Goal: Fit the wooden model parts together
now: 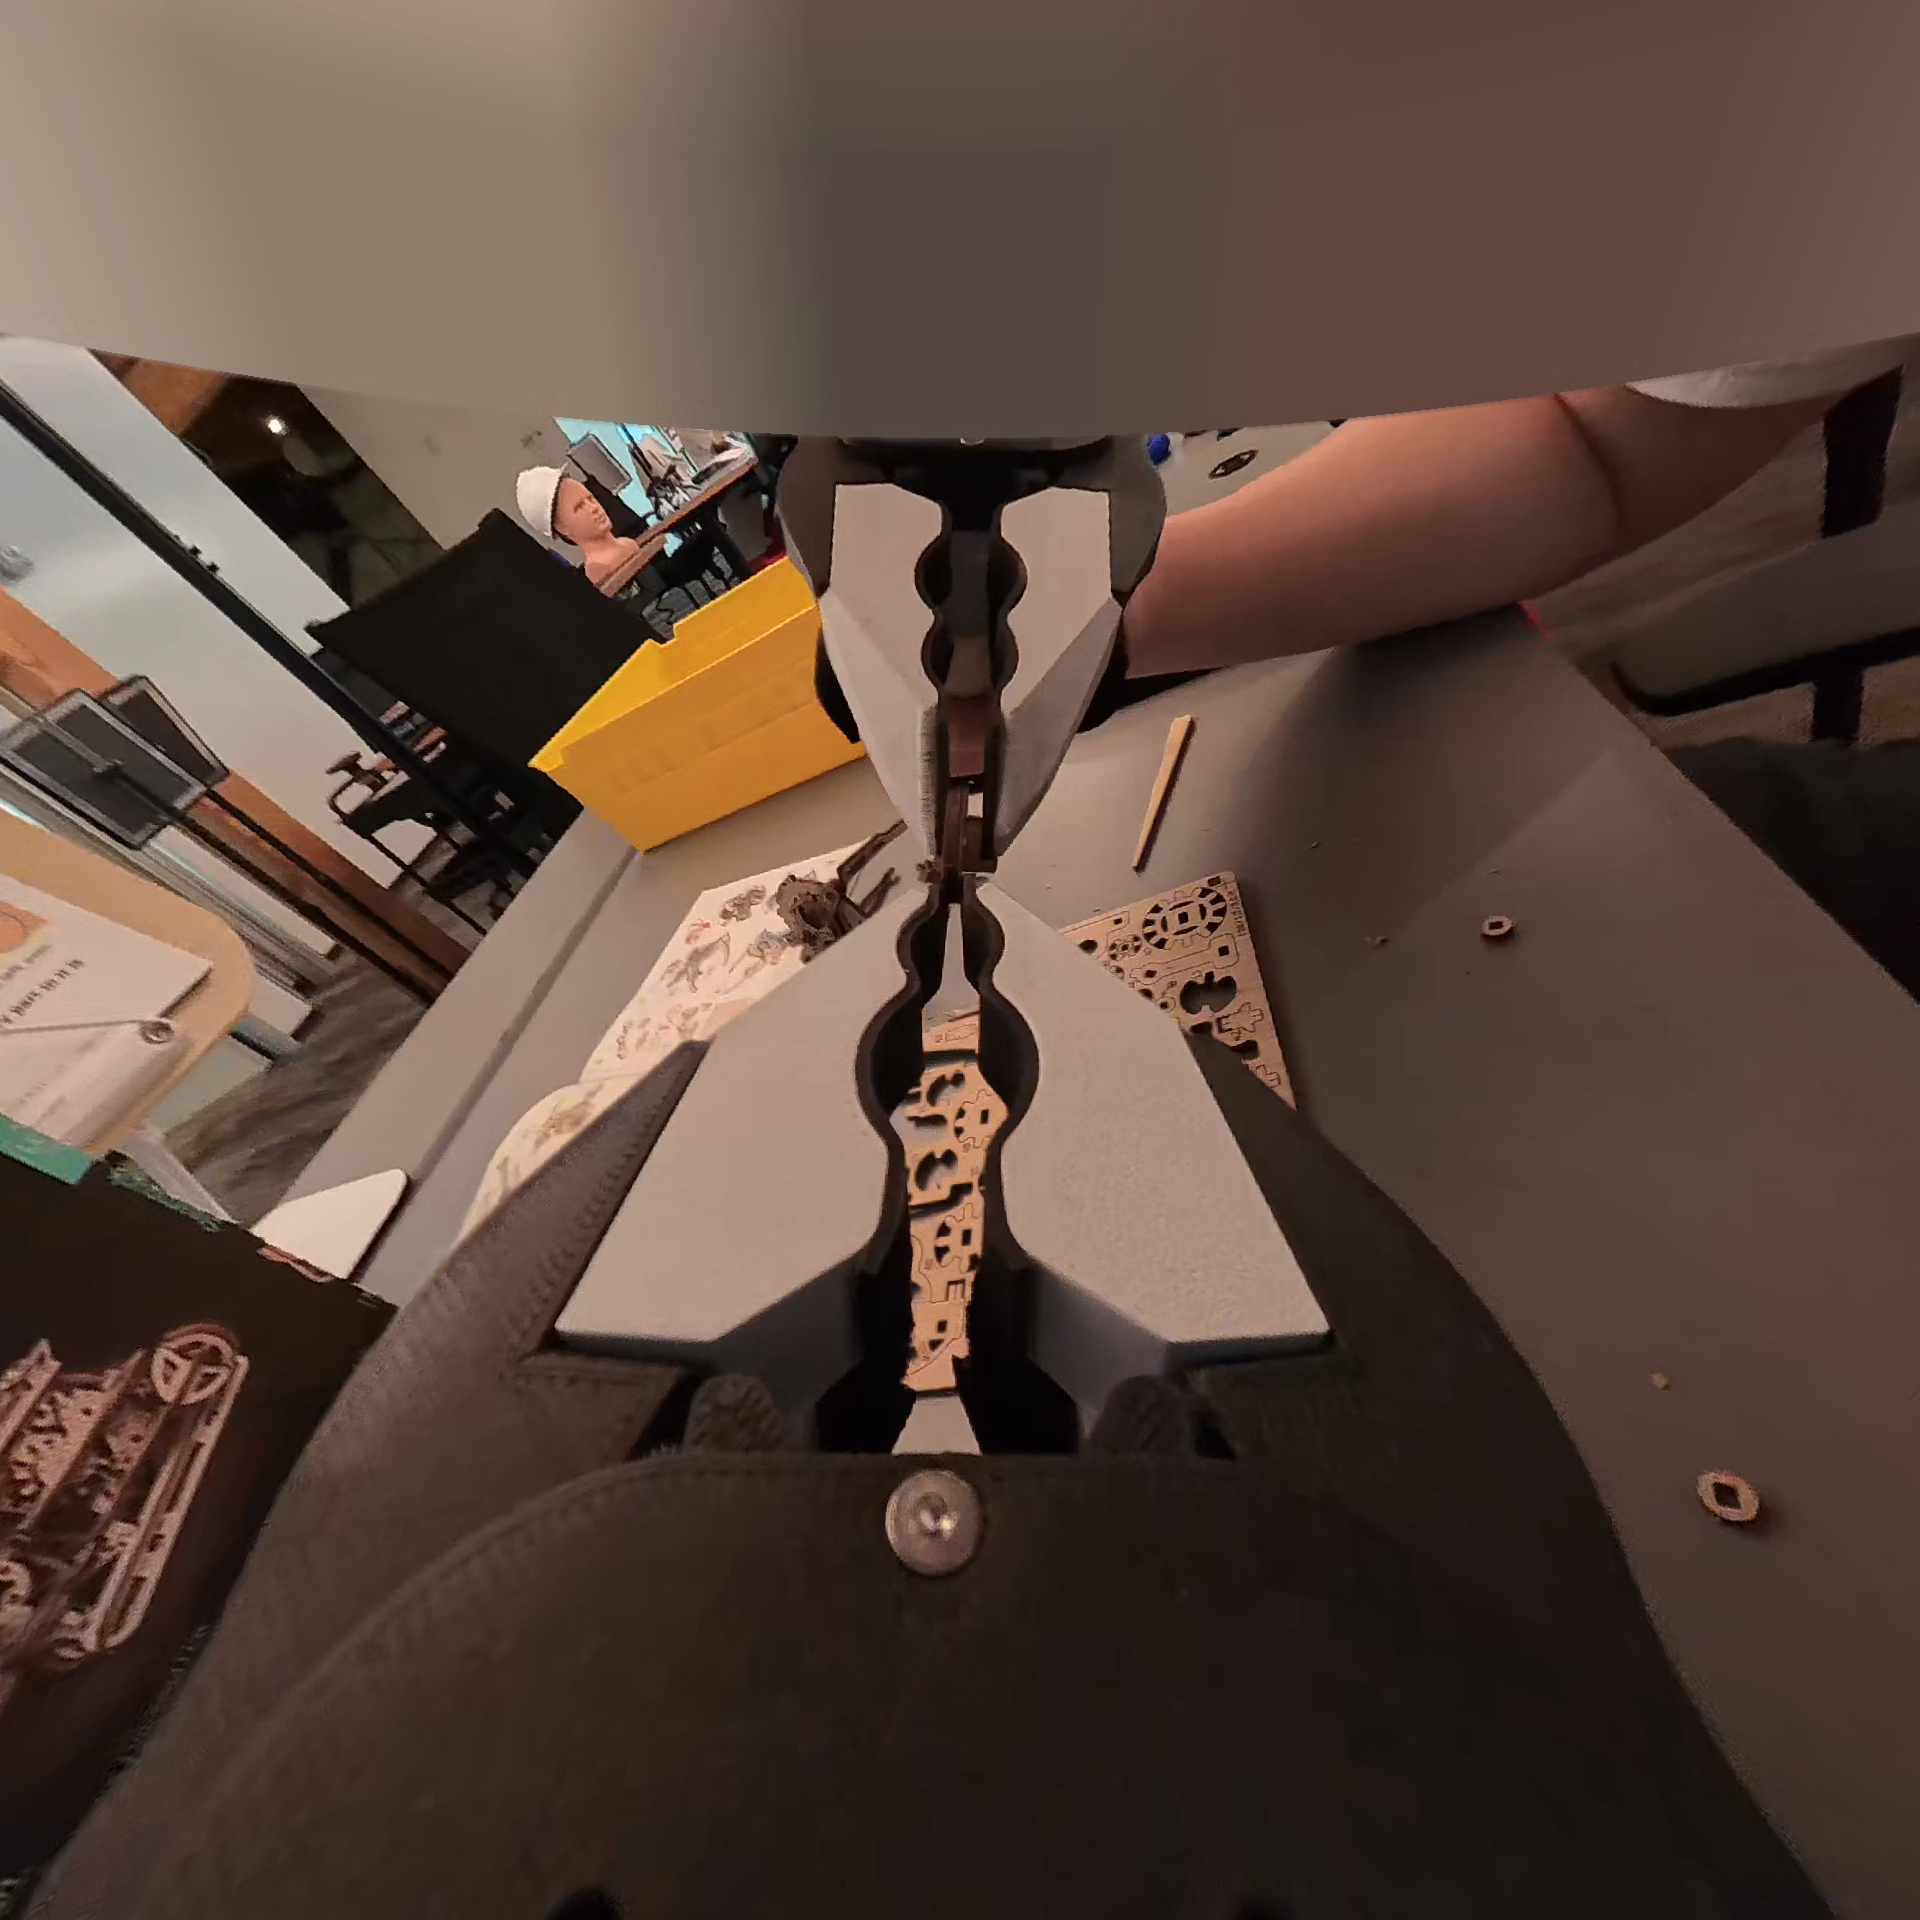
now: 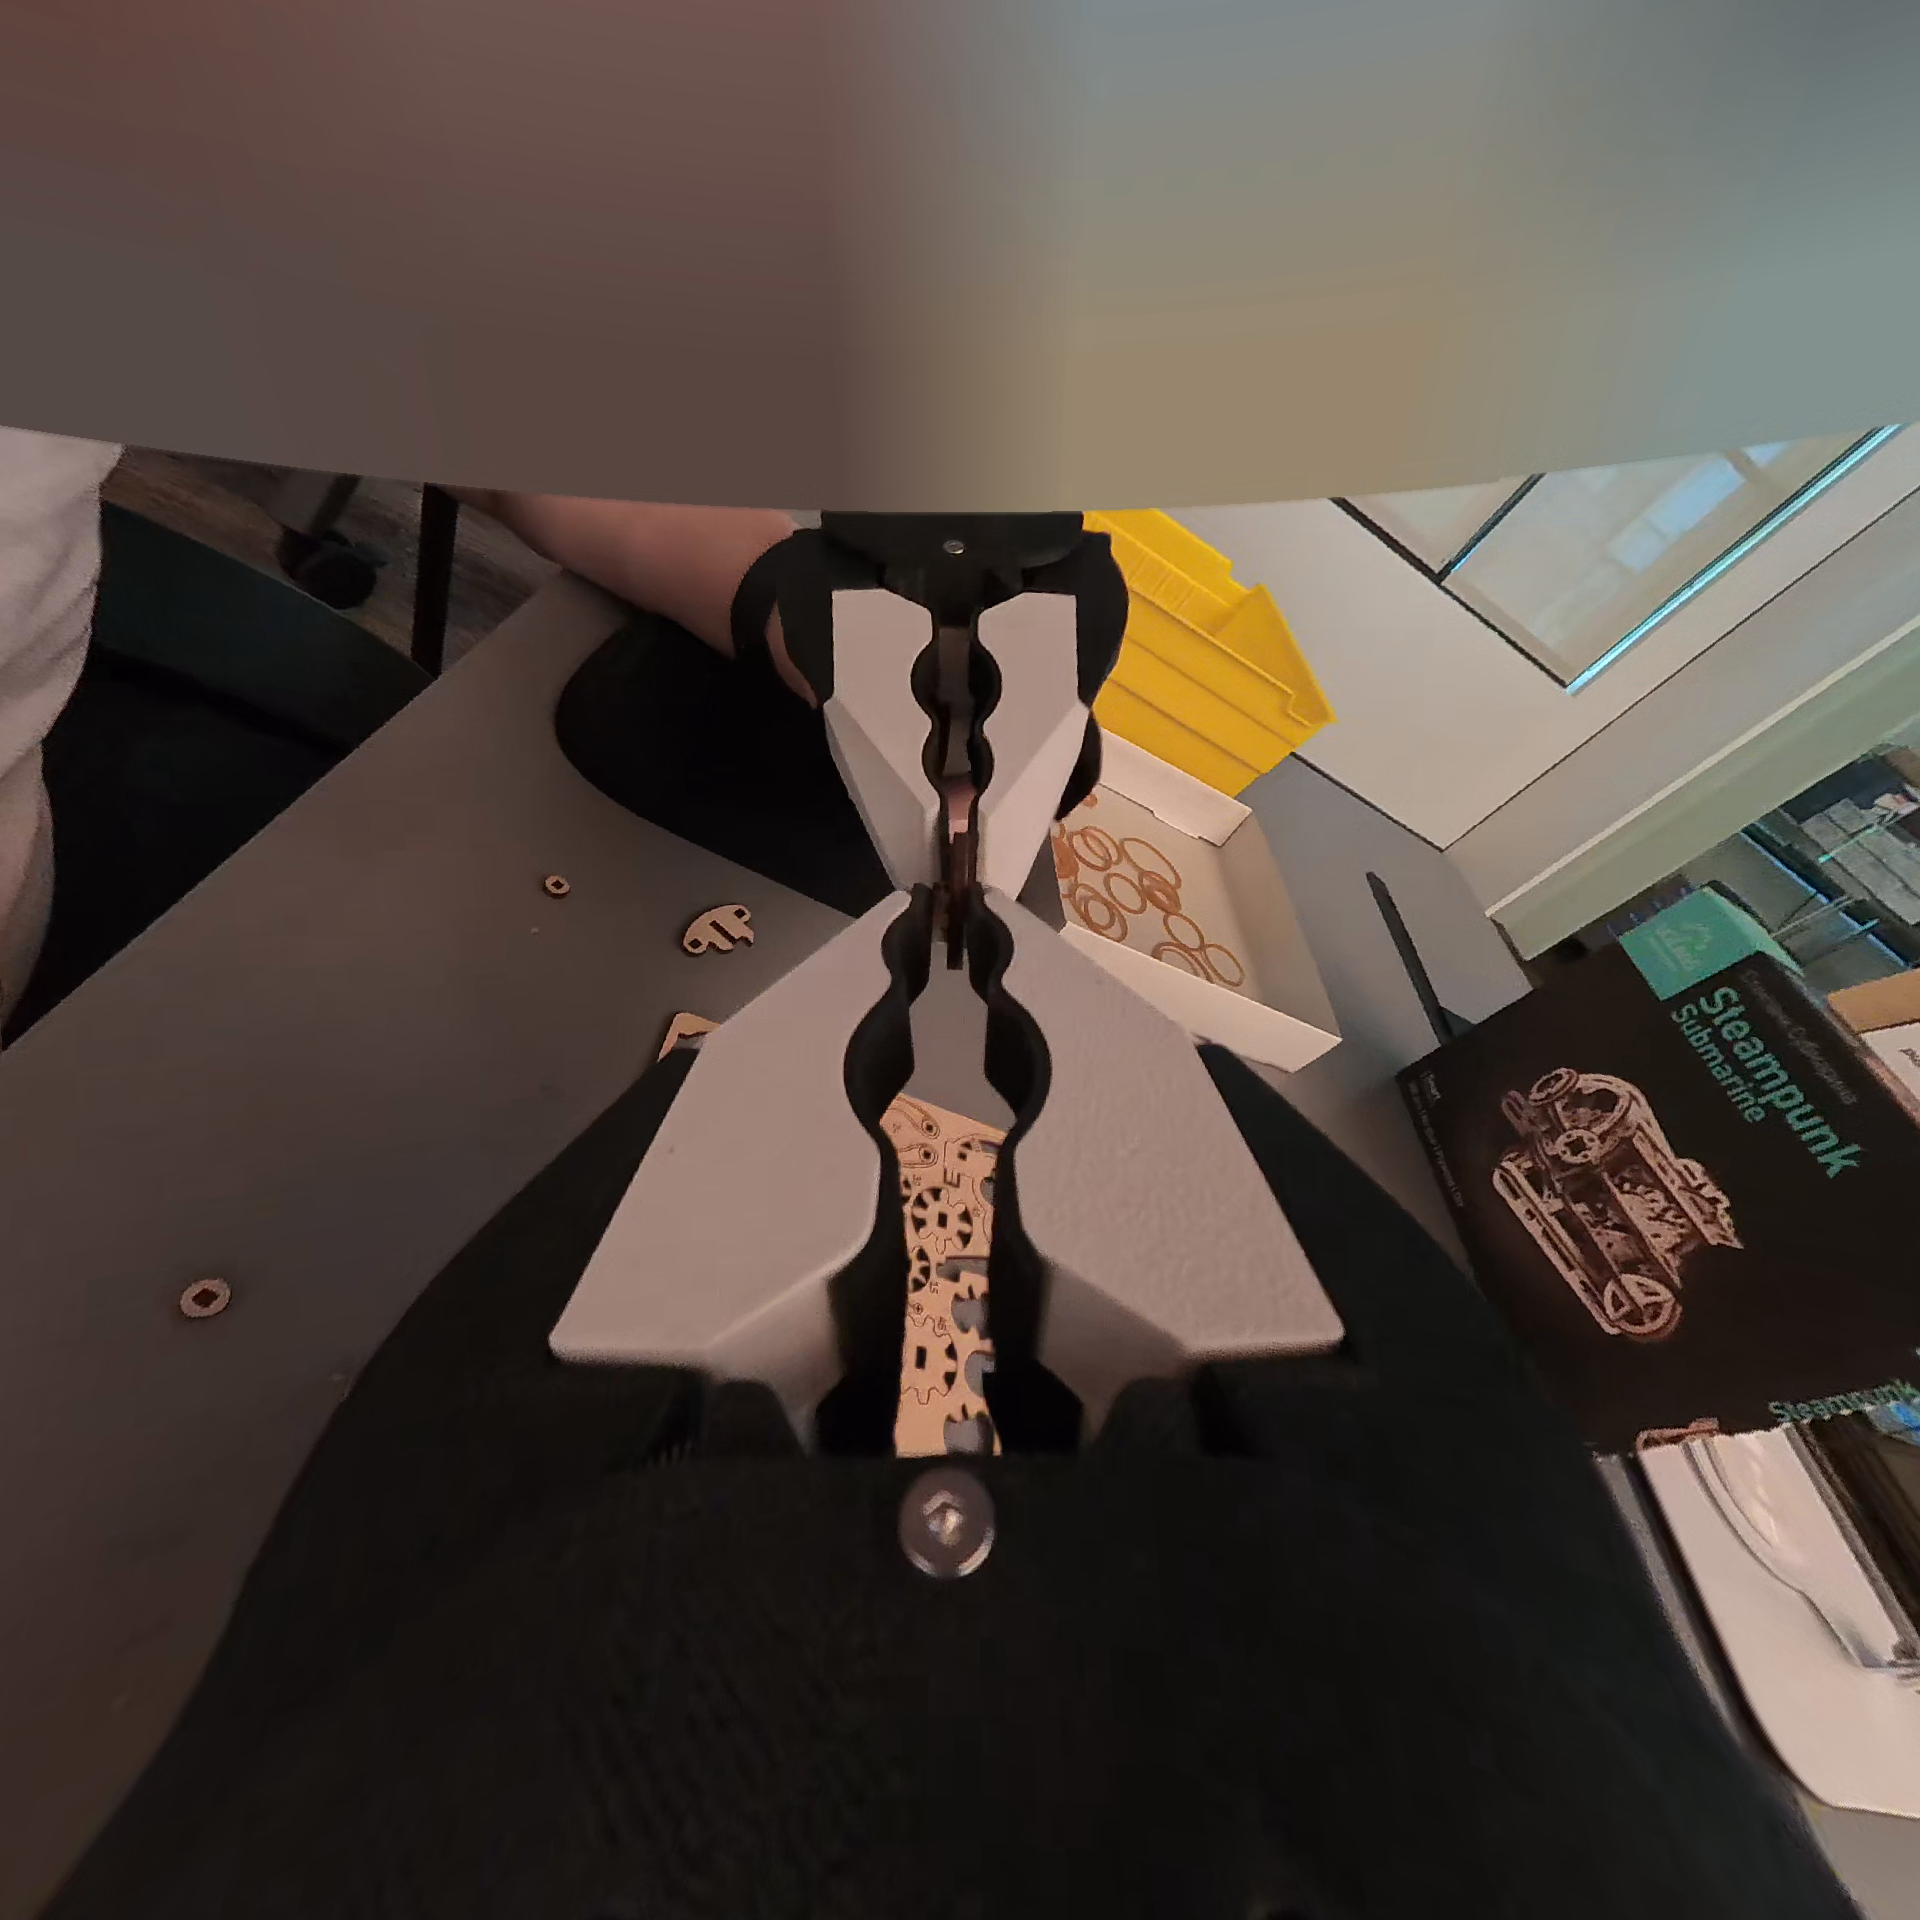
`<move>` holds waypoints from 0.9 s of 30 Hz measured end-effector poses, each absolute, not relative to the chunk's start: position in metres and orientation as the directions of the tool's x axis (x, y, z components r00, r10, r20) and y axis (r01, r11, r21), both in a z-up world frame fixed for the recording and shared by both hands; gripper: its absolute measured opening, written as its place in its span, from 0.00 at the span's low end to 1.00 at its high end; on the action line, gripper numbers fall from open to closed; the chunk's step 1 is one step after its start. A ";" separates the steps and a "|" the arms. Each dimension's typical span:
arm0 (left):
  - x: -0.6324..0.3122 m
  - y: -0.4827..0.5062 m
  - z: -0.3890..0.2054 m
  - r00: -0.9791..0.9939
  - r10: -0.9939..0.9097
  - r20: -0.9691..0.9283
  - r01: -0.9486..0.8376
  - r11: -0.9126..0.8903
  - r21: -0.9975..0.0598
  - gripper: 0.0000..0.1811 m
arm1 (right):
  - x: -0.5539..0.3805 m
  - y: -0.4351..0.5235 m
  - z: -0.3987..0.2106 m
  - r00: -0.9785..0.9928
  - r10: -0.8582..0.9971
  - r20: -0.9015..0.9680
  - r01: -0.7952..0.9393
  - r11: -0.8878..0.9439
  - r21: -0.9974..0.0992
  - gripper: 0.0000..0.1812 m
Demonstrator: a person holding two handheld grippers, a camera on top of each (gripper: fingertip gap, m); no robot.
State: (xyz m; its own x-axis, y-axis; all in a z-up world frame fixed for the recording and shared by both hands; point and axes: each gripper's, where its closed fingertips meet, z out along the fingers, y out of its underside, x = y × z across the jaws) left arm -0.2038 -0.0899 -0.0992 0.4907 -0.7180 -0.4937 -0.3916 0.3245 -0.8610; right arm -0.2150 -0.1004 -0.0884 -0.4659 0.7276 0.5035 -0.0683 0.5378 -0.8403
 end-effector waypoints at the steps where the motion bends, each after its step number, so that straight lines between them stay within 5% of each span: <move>1: -0.204 -0.091 -0.098 0.487 -0.704 -0.517 -0.400 0.347 -0.848 0.00 | -0.215 -0.101 -0.088 -0.459 0.722 0.518 -0.079 0.547 -0.833 0.02; 8: -0.207 -0.095 -0.090 0.430 -0.494 -0.756 -0.542 0.528 -0.653 0.00 | -0.214 -0.104 -0.081 -0.328 0.609 0.722 -0.187 0.708 -0.681 0.04; 19: -0.206 -0.101 -0.091 0.249 -0.234 -0.940 -0.681 0.647 -0.342 0.00 | -0.214 -0.109 -0.087 -0.311 0.541 0.781 -0.200 0.766 -0.611 0.04; 27: -0.206 -0.101 -0.092 0.242 -0.227 -0.943 -0.689 0.645 -0.332 0.00 | -0.214 -0.109 -0.088 -0.313 0.540 0.781 -0.198 0.767 -0.610 0.03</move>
